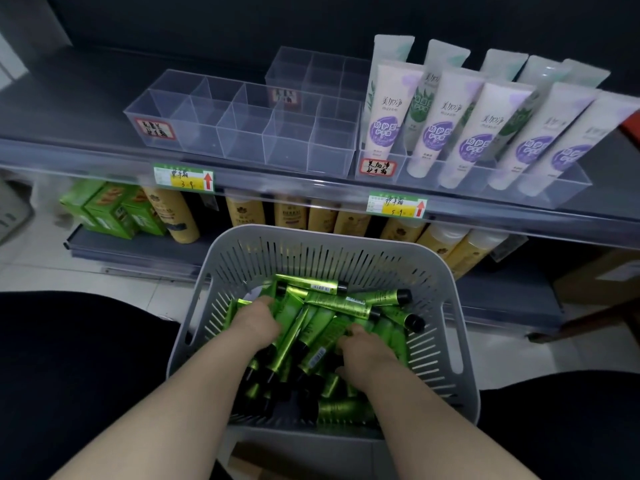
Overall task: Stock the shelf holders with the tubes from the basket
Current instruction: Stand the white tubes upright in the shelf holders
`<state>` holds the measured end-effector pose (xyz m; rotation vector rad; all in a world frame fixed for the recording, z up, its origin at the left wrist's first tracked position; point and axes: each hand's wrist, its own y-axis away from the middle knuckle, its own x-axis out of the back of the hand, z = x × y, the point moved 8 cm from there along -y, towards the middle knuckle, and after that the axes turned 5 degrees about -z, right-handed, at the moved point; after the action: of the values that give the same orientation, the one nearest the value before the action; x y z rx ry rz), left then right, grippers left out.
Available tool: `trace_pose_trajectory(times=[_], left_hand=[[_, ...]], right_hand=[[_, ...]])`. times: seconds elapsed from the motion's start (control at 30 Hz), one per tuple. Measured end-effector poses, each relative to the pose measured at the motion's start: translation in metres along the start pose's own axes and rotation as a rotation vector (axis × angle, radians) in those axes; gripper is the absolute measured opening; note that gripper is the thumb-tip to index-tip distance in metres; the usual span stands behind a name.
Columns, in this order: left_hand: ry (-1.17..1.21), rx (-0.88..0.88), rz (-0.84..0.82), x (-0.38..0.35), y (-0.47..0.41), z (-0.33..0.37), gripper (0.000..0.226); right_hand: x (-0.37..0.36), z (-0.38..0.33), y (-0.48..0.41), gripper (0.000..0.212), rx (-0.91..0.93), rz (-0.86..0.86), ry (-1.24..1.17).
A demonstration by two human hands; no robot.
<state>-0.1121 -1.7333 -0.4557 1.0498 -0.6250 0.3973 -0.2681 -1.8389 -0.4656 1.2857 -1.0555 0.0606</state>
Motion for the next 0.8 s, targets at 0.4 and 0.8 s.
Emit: trace_pose_trajectory(times=[0.4, 0.8], left_hand=[[0.818, 0.074, -0.163, -0.008, 0.018, -0.009, 0.029], [0.468, -0.027, -0.116, -0.016, 0.028, -0.011, 0.055]], right_hand=[[0.0, 0.048, 0.013, 0.079, -0.336, -0.033, -0.619], [-0.004, 0.029, 0.029, 0.027, -0.132, -0.038, -1.254]])
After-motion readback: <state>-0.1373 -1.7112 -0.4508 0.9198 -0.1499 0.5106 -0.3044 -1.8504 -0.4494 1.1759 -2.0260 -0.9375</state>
